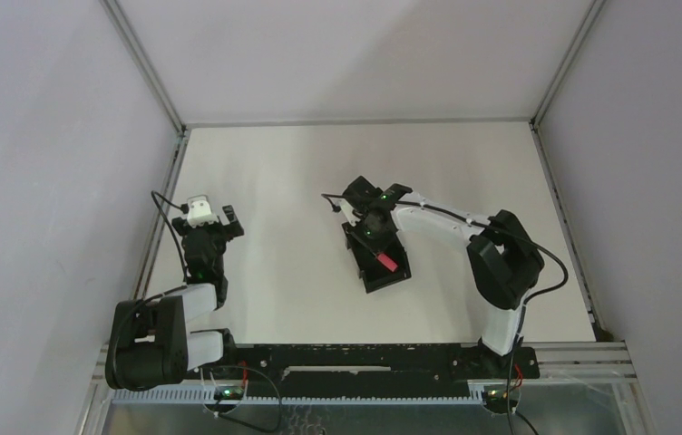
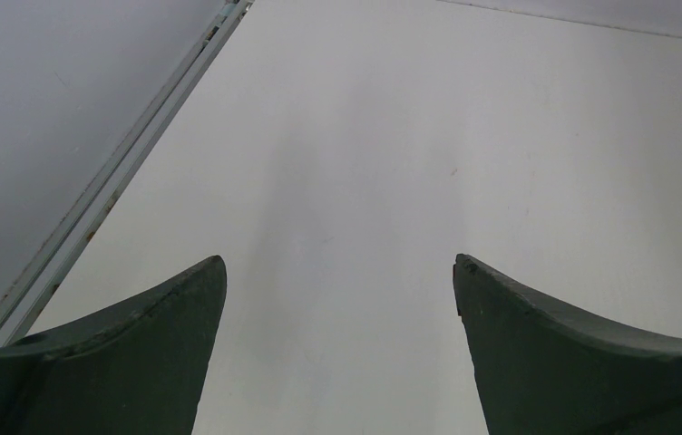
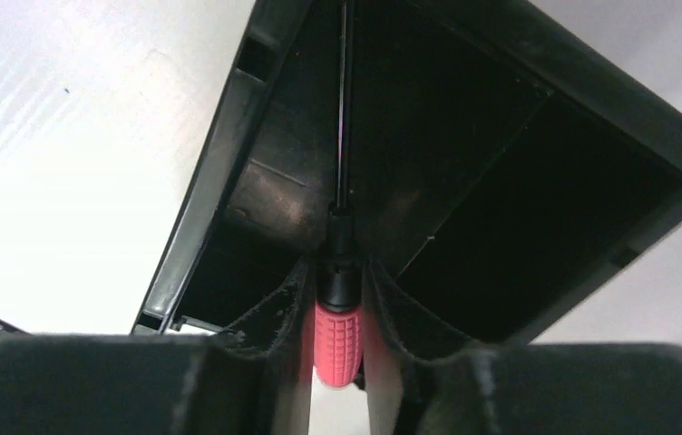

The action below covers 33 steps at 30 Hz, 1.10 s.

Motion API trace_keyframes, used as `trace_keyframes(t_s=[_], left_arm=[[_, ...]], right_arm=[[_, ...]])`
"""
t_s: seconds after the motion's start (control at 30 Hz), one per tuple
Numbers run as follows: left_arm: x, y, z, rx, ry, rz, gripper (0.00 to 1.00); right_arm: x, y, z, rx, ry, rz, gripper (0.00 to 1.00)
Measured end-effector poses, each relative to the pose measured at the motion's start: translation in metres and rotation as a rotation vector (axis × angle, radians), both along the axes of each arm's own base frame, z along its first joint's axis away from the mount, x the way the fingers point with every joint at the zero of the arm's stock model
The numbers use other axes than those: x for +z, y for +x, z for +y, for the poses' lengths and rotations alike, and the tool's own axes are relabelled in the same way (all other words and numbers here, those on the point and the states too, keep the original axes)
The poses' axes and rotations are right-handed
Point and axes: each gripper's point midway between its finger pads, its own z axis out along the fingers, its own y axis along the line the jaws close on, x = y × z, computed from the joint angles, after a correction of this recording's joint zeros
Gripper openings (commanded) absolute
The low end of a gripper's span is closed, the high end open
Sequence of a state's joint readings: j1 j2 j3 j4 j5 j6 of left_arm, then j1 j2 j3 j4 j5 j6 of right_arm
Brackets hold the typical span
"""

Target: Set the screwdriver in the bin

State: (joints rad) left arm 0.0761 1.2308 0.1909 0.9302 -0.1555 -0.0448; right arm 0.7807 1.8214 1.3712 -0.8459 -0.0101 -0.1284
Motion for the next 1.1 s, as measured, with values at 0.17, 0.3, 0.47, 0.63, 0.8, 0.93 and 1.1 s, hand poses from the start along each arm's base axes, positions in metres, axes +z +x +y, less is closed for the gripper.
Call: trace_keyframes(t_s=[0.17, 0.3, 0.47, 0.63, 0.8, 0.93, 1.1], left_arm=[[0.000, 0.000, 0.000, 0.000, 0.000, 0.000, 1.00], [0.000, 0.000, 0.000, 0.000, 0.000, 0.000, 1.00], [0.000, 0.000, 0.000, 0.000, 0.000, 0.000, 1.00], [0.000, 0.000, 0.000, 0.000, 0.000, 0.000, 1.00], [0.000, 0.000, 0.000, 0.000, 0.000, 0.000, 1.00], [0.000, 0.000, 0.000, 0.000, 0.000, 0.000, 1.00], [0.000, 0.000, 0.000, 0.000, 0.000, 0.000, 1.00]], right_arm=[[-0.011, 0.002, 0.002, -0.002, -0.010, 0.008, 0.42], [-0.003, 0.003, 0.003, -0.005, 0.001, -0.014, 0.43], [0.045, 0.006, 0.003, -0.018, 0.074, -0.127, 0.45], [0.104, 0.007, -0.004, -0.051, 0.167, -0.258, 0.99], [0.151, 0.006, -0.022, -0.101, 0.255, -0.362, 1.00], [0.175, 0.009, -0.042, -0.181, 0.338, -0.408, 1.00], [0.172, 0.016, -0.084, -0.384, 0.397, -0.409, 1.00]])
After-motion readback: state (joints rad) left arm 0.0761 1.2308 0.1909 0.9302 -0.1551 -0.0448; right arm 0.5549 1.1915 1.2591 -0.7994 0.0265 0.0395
